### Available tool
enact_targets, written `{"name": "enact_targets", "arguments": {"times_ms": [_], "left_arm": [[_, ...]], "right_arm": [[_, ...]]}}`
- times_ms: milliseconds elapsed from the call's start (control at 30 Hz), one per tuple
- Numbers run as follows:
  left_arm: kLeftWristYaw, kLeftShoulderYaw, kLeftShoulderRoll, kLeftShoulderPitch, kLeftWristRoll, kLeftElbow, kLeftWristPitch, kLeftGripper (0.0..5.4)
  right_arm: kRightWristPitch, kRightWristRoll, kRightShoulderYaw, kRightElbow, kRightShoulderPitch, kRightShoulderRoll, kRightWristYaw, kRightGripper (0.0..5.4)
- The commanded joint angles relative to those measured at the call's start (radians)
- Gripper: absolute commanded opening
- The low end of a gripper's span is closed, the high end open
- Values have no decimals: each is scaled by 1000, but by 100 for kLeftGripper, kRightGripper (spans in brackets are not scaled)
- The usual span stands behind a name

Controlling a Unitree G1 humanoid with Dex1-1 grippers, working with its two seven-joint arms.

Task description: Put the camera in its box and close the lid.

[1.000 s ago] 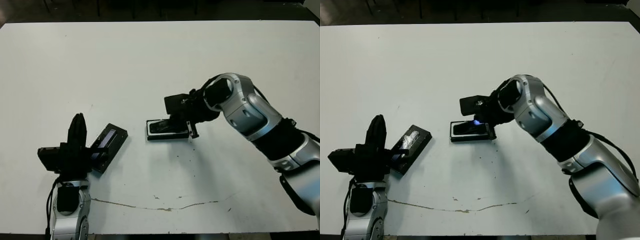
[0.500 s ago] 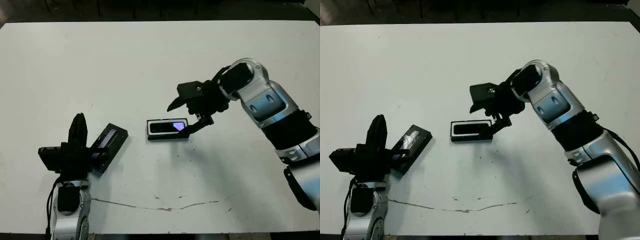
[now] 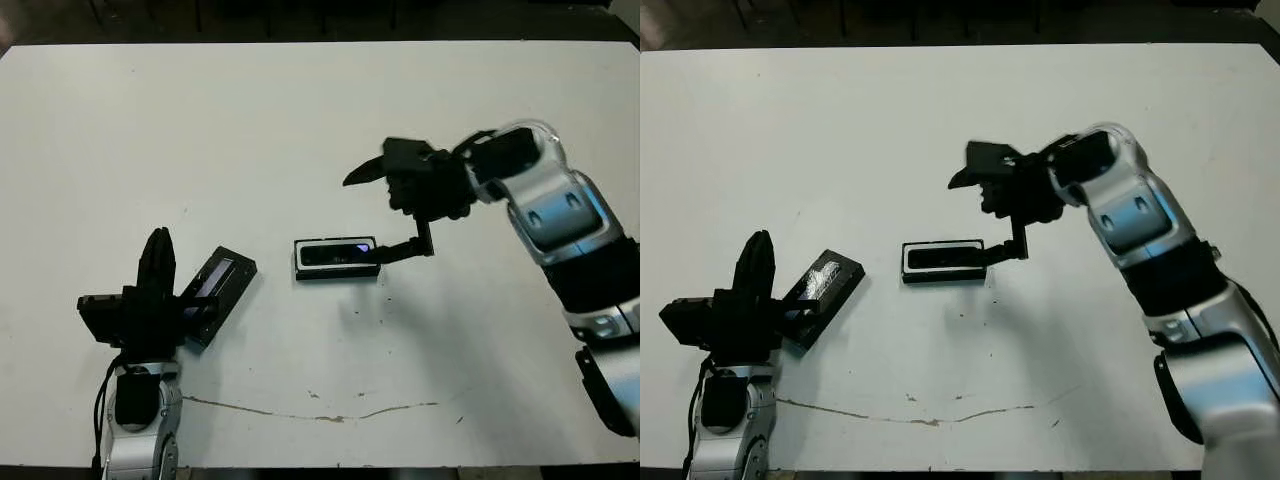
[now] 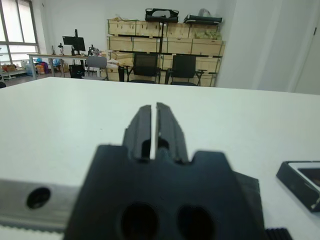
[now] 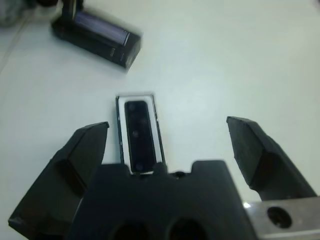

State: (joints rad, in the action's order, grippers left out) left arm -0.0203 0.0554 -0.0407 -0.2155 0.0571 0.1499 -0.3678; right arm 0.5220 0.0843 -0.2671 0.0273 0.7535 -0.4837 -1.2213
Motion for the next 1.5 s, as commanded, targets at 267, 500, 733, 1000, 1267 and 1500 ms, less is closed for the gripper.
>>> {"name": "enact_targets", "arguments": {"times_ms": [267,500,733,1000,1267,1500], "left_arm": [[-60,2,47,-127,30,179,-12,0],[-48,28,68,-267,-60,469,142,0],[-208,131,175,-373,14,790,392,32],[-384,223,254,-271,76,793,707,173],[-447,234,329,-205,198,651,787,315],[-465,210,401,-200,232,600,832,443]], "right_arm": [[-224,47,261,358,-496,63,429,415],[-327,131,398,435,-749,60,529,286],[-353,252,499,348,-797,45,529,161],[-342,279,515,329,-796,42,557,14],[-331,286,505,309,-797,39,578,0],[-324,275,498,321,-821,23,589,0]]}}
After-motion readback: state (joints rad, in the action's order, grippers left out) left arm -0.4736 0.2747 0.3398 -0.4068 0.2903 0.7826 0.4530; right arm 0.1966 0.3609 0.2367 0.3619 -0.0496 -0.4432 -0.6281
